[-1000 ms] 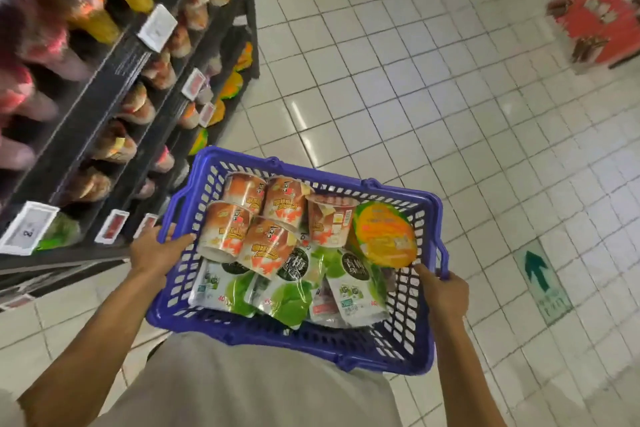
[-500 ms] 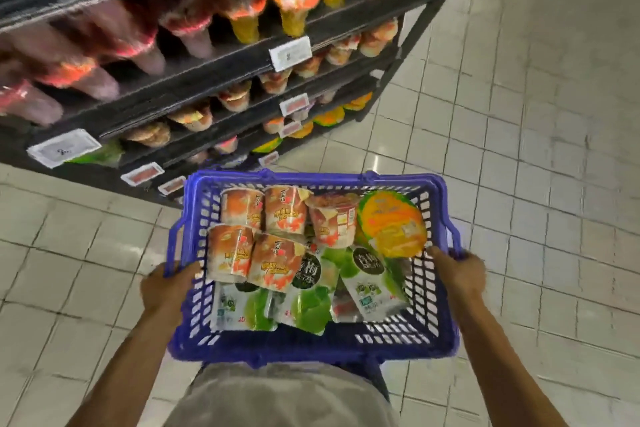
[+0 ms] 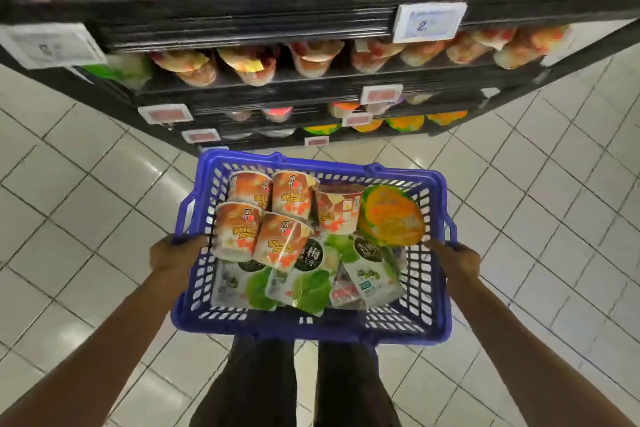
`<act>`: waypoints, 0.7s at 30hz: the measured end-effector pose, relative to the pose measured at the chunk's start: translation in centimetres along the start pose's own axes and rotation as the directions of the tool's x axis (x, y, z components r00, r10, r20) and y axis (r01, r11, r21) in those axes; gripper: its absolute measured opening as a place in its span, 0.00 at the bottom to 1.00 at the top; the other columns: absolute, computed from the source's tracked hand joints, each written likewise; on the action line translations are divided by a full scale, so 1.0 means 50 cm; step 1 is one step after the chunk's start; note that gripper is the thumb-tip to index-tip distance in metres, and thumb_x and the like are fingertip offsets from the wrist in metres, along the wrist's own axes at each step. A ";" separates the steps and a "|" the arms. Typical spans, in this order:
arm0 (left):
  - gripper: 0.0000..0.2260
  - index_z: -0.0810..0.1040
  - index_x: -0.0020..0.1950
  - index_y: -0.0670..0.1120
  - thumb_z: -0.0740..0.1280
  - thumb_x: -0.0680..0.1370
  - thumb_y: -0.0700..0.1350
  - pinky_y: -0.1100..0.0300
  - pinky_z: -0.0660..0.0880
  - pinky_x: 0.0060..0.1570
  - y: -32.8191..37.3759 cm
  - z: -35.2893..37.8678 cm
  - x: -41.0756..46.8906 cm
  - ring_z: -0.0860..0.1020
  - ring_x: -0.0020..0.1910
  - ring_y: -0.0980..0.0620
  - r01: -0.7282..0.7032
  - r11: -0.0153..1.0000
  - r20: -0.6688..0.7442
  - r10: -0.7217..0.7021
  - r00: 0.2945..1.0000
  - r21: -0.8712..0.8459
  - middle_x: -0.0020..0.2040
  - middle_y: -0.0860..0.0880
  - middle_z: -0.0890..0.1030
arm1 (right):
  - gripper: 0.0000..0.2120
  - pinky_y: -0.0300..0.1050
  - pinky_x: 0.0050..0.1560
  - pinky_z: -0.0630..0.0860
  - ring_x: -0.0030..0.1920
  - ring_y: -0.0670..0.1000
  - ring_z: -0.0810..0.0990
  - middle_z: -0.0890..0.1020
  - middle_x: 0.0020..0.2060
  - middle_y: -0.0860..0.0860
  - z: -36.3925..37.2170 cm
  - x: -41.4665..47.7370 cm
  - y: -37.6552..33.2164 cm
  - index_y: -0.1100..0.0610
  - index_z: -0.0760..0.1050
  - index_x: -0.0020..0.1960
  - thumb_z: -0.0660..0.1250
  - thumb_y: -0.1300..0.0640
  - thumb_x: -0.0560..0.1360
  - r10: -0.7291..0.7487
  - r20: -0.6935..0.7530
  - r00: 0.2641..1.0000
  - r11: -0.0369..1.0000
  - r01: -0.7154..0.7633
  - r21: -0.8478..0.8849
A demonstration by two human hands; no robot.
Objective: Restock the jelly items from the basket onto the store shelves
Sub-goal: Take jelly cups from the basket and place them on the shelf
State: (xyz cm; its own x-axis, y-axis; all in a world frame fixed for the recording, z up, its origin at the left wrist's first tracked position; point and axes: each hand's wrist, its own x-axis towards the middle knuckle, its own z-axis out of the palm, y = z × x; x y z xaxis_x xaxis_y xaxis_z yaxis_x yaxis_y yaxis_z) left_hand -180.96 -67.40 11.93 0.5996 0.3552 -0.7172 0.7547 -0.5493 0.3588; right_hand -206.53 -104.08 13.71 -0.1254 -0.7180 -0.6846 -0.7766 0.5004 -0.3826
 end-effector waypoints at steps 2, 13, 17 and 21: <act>0.10 0.76 0.39 0.47 0.77 0.68 0.45 0.52 0.78 0.43 -0.022 0.046 0.051 0.78 0.32 0.46 0.025 1.000 0.002 -0.025 1.000 -0.010 0.40 0.42 0.81 | 0.11 0.43 0.29 0.67 0.28 0.52 0.70 0.75 0.28 0.52 0.051 0.060 0.017 0.57 0.78 0.40 0.79 0.56 0.67 0.016 0.000 1.000 1.000 -0.016 0.013; 0.10 0.73 0.39 0.46 0.74 0.73 0.39 0.58 0.73 0.33 -0.137 0.295 0.278 0.76 0.37 0.46 0.067 0.990 -0.027 -0.071 0.997 -0.122 0.43 0.43 0.79 | 0.10 0.40 0.25 0.69 0.24 0.49 0.72 0.77 0.26 0.50 0.278 0.350 0.064 0.56 0.79 0.41 0.79 0.60 0.64 0.073 0.074 0.995 0.997 -0.074 0.015; 0.10 0.74 0.41 0.47 0.75 0.73 0.41 0.55 0.77 0.42 -0.155 0.345 0.327 0.78 0.38 0.45 0.110 0.982 -0.057 -0.120 0.991 -0.154 0.46 0.43 0.79 | 0.12 0.37 0.22 0.68 0.24 0.49 0.71 0.77 0.27 0.51 0.328 0.407 0.050 0.53 0.75 0.36 0.79 0.60 0.66 0.083 0.110 0.990 0.996 -0.085 0.010; 0.12 0.73 0.38 0.50 0.75 0.72 0.41 0.54 0.76 0.47 -0.159 0.379 0.363 0.77 0.34 0.51 0.113 0.973 -0.063 -0.128 0.990 -0.202 0.42 0.47 0.79 | 0.12 0.33 0.18 0.67 0.24 0.48 0.72 0.76 0.28 0.51 0.359 0.440 0.045 0.53 0.75 0.36 0.78 0.61 0.66 0.083 0.126 0.989 0.996 -0.088 0.034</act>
State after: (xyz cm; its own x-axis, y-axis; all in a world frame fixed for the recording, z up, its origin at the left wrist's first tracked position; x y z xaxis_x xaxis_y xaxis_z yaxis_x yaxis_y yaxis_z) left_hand -181.12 -70.94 -15.25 0.5132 0.4694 -0.7185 0.8560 -0.3414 0.3883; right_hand -199.95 -110.09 -13.35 -0.1108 -0.6076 -0.7865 -0.7411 0.5777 -0.3419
